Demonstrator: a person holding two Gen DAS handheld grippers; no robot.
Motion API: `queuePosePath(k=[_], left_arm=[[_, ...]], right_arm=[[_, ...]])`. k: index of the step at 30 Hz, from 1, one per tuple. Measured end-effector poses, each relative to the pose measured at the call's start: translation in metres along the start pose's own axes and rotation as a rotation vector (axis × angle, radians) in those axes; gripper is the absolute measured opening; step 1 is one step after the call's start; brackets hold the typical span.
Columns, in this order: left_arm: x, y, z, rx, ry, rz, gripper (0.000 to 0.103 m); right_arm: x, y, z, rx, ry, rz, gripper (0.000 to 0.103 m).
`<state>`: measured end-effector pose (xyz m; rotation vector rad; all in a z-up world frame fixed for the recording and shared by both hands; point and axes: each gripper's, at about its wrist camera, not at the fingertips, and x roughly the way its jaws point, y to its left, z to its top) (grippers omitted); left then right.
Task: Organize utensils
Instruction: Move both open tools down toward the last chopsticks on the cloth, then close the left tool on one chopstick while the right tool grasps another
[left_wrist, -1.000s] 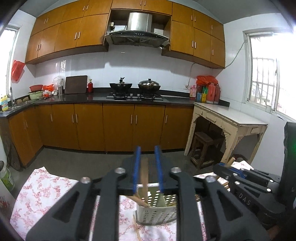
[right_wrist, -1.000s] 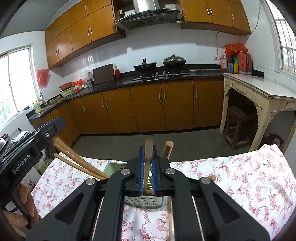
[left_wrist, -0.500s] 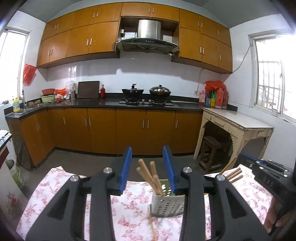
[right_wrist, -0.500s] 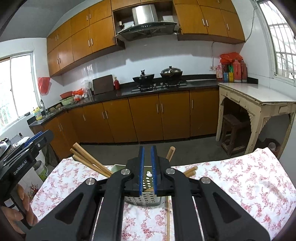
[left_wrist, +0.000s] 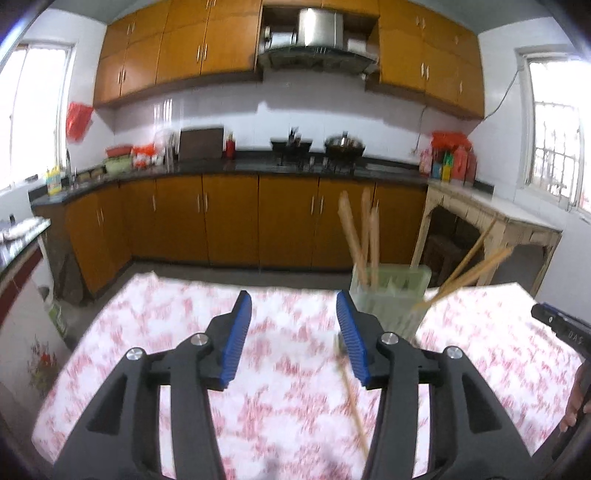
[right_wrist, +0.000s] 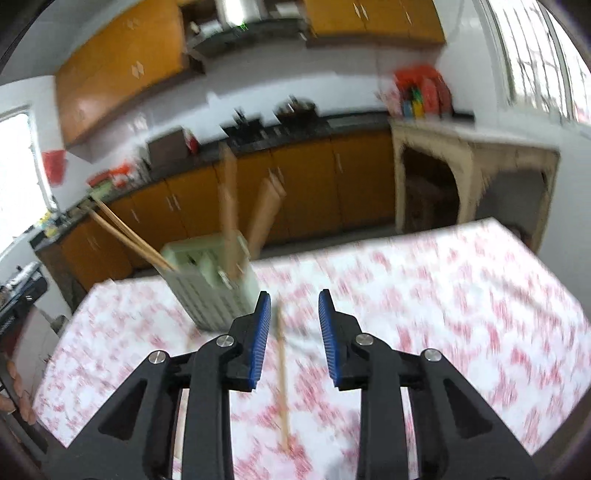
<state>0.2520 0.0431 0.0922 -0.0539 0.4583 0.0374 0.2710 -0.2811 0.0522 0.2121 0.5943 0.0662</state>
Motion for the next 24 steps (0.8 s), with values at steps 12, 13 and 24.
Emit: queuePosePath(k=[12,13,24], left_arm=[[0.067,-0.005,-0.075,-0.015,0.203,-0.038,0.053],[0.070,-0.007,-0.079,-0.018,0.216,-0.049,0.056],[0.090,-0.025,-0.109,-0.021,0.308,-0.100,0.060]], right_arm=[[0.091,0.015,-0.085,-0.052,0.270,0.001,0.028],[0.097,0.019,-0.091,-0.061,0.287,0.006,0.028],[0.115,0.031,-0.109,-0.157,0.311,-0.025,0.008]])
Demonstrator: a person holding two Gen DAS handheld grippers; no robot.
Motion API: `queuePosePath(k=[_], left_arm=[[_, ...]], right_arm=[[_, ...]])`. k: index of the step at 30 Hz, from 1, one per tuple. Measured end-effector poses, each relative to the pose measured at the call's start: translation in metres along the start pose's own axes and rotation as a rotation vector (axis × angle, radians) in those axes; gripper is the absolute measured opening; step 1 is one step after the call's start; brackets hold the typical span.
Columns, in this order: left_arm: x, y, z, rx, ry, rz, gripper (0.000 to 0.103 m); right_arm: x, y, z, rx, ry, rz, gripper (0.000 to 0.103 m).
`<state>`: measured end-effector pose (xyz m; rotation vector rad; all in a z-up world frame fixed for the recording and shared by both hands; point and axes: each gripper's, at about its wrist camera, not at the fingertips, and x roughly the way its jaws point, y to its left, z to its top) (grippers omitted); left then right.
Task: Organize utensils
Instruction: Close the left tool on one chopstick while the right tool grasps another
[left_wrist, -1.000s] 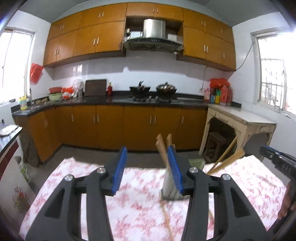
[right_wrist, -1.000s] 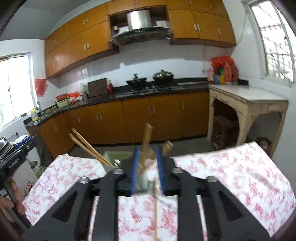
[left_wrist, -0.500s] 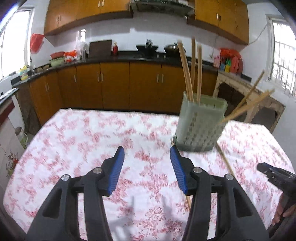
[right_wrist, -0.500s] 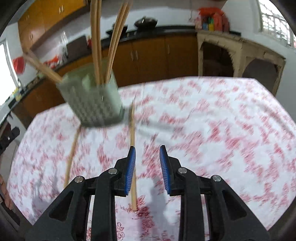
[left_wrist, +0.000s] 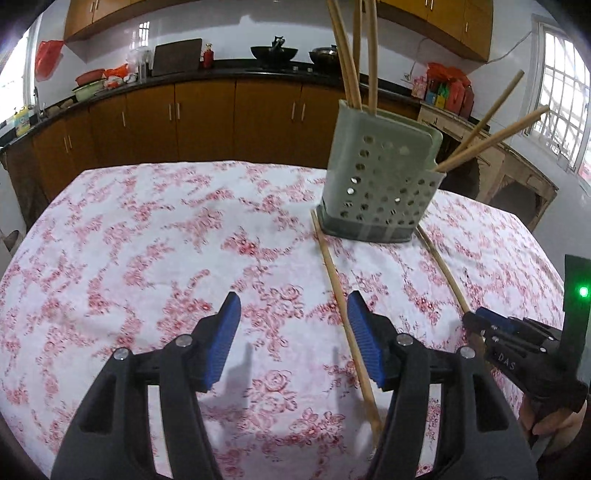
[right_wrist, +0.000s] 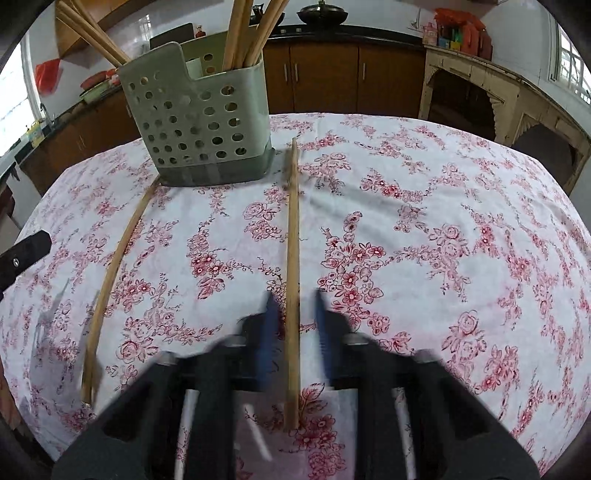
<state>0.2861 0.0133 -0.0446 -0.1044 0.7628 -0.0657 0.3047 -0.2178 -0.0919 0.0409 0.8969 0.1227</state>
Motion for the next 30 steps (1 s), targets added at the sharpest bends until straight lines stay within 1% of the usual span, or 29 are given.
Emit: queuePosePath(k=[2,3,5,6,7,9,10,14,15,16,18,19,21,25,30], left_arm=[[0.003,-0.004,-0.002,0.005,0.010,-0.011,0.060],[0.004,-0.006,-0.003,0.007,0.014,-0.014,0.060],[0.007,-0.010,-0.005,0.015,0.023,-0.023,0.060],[0.009,-0.013,-0.007,0.022,0.028,-0.028,0.060],[0.010,-0.015,-0.008,0.028,0.031,-0.031,0.060],[0.014,-0.021,-0.011,0.038,0.049,-0.040,0.059],[0.016,-0.024,-0.012,0.041,0.057,-0.045,0.058],[0.027,-0.036,-0.019,0.070,0.092,-0.050,0.046],[0.030,-0.040,-0.021,0.083,0.100,-0.042,0.045],[0.032,-0.042,-0.022,0.091,0.106,-0.038,0.041],[0.039,-0.048,-0.025,0.110,0.125,-0.019,0.033],[0.042,-0.049,-0.026,0.118,0.135,-0.008,0.022],[0.043,-0.048,-0.026,0.115,0.129,0.011,0.011],[0.049,-0.034,-0.020,0.098,0.133,0.044,0.008],[0.060,0.006,-0.001,0.065,0.135,0.126,0.008]], right_arm=[[0.000,-0.003,0.001,0.008,0.002,0.010,0.008],[0.000,-0.006,0.002,0.013,0.000,0.002,0.008],[0.003,-0.015,0.006,0.044,-0.006,-0.043,0.008],[0.004,-0.021,0.008,0.072,-0.009,-0.065,0.008],[0.005,-0.036,0.010,0.143,-0.012,-0.116,0.008],[0.004,-0.057,0.012,0.250,-0.011,-0.143,0.008],[0.004,-0.061,0.013,0.268,-0.009,-0.148,0.008],[0.003,-0.060,0.011,0.225,-0.012,-0.151,0.008],[0.002,-0.059,0.009,0.216,-0.014,-0.144,0.008],[0.002,-0.058,0.009,0.212,-0.014,-0.137,0.008],[0.002,-0.057,0.007,0.204,-0.013,-0.123,0.008],[0.002,-0.055,0.006,0.200,-0.012,-0.118,0.008],[0.003,-0.051,0.006,0.186,-0.009,-0.098,0.008],[0.003,-0.039,0.010,0.149,-0.008,-0.059,0.008],[0.004,-0.034,0.012,0.123,-0.011,-0.054,0.008]])
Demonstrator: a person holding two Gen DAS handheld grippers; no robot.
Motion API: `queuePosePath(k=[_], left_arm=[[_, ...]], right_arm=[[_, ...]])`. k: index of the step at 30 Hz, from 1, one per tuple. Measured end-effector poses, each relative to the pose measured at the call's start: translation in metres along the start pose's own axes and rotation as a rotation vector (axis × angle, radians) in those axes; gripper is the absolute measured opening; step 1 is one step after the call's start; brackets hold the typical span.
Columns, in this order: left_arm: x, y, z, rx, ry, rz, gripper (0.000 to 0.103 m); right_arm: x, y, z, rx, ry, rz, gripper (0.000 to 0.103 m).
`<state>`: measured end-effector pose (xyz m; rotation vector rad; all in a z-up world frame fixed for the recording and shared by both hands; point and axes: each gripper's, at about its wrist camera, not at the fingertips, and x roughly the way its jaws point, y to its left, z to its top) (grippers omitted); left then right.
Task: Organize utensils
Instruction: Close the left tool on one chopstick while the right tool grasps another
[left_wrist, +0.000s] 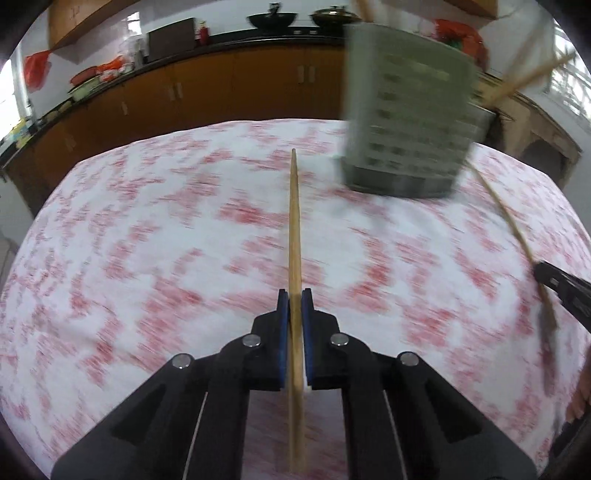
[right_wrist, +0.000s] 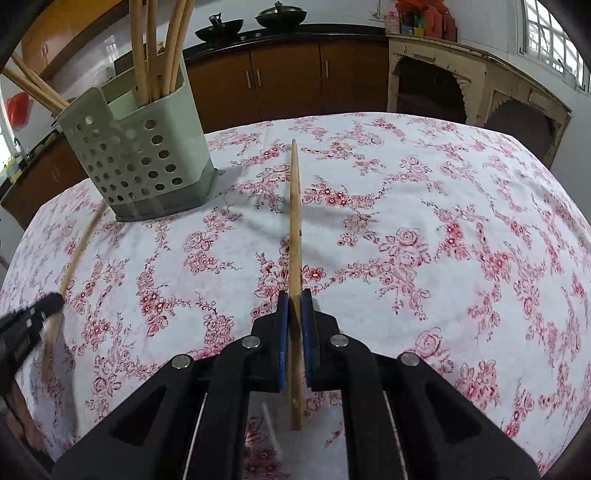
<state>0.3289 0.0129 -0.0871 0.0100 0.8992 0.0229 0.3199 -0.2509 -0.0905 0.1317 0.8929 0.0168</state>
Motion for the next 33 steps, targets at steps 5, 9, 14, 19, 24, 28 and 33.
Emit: queuePosePath(k=[5,9,14,19,24,28,33], left_arm=[[0.007,0.027,0.012,-0.014,0.008,-0.007,0.009],[0.006,0.031,0.010,-0.006,-0.004,-0.025,0.015],[0.007,0.032,0.011,-0.007,-0.003,-0.045,0.022],[0.008,0.030,0.012,-0.016,-0.002,-0.054,0.023],[0.008,0.030,0.012,-0.016,-0.002,-0.053,0.023],[0.007,0.030,0.012,-0.020,-0.003,-0.057,0.023],[0.008,0.030,0.012,-0.021,-0.003,-0.057,0.023]], right_arm=[[0.003,0.001,0.004,-0.013,-0.004,-0.010,0.008],[0.006,0.001,0.006,-0.037,-0.018,-0.025,0.008],[0.005,0.001,0.004,-0.031,-0.018,-0.018,0.008],[0.005,0.001,0.004,-0.030,-0.018,-0.016,0.008],[0.005,0.001,0.004,-0.030,-0.018,-0.017,0.008],[0.005,0.001,0.004,-0.030,-0.018,-0.017,0.008],[0.005,0.001,0.004,-0.030,-0.018,-0.017,0.008]])
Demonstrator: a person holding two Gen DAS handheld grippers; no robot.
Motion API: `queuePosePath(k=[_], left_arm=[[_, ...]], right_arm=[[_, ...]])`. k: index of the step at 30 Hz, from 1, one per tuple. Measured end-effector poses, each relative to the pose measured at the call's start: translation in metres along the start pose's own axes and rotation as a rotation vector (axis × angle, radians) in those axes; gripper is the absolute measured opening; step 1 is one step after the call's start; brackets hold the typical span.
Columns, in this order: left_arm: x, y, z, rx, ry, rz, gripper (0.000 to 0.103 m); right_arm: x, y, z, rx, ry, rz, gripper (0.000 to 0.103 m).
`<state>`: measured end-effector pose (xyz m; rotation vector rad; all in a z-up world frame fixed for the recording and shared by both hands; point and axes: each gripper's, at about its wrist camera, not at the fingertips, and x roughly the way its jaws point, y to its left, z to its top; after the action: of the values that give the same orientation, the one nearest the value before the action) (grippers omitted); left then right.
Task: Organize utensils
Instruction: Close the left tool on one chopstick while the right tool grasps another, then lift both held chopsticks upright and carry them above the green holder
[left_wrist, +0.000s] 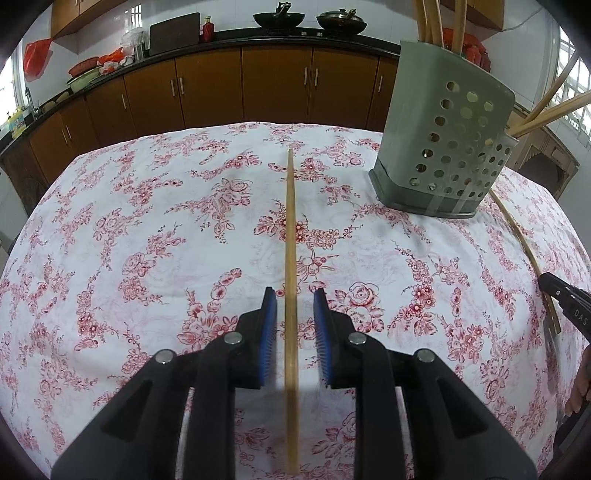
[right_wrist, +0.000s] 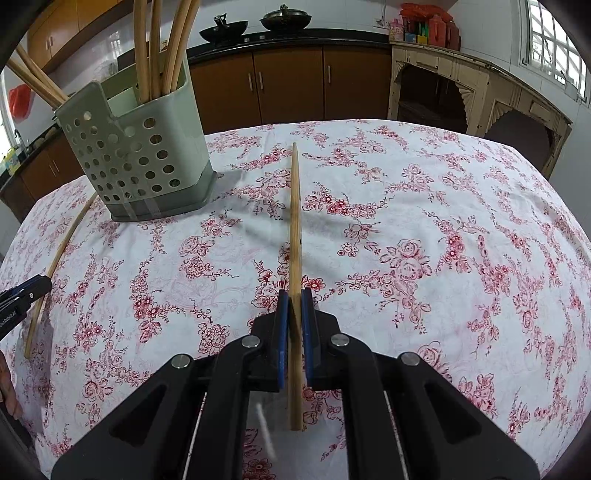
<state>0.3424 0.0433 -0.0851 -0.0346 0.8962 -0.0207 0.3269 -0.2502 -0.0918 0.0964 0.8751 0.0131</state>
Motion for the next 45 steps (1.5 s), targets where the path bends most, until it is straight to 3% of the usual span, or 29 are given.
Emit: queuePosePath(k=[12,25,28,31,38,45], left_arm=[[0.000,0.001,0.000,-0.006,-0.002,-0.006,0.023],[-0.023,-0.002,-0.031,0.046,0.005,0.007,0.022],[-0.025,-0.003,-0.032,0.049,0.005,0.007,0.010],[-0.024,0.000,-0.031,0.036,0.010,-0.004,0.008],[-0.049,0.007,-0.028,0.022,-0.021,-0.033,0.008],[-0.089,0.009,-0.017,0.027,-0.118,-0.049,0.008]], right_arm=[[0.000,-0.001,0.001,0.008,0.000,0.009,0.008],[-0.010,-0.003,-0.011,0.020,0.003,0.022,0.008],[-0.011,-0.005,-0.012,0.034,0.002,0.038,0.008],[-0.014,-0.007,-0.014,0.048,0.002,0.053,0.008],[-0.041,-0.019,-0.013,0.079,-0.068,0.071,0.008],[-0.075,-0.026,0.001,0.074,-0.174,0.057,0.008]])
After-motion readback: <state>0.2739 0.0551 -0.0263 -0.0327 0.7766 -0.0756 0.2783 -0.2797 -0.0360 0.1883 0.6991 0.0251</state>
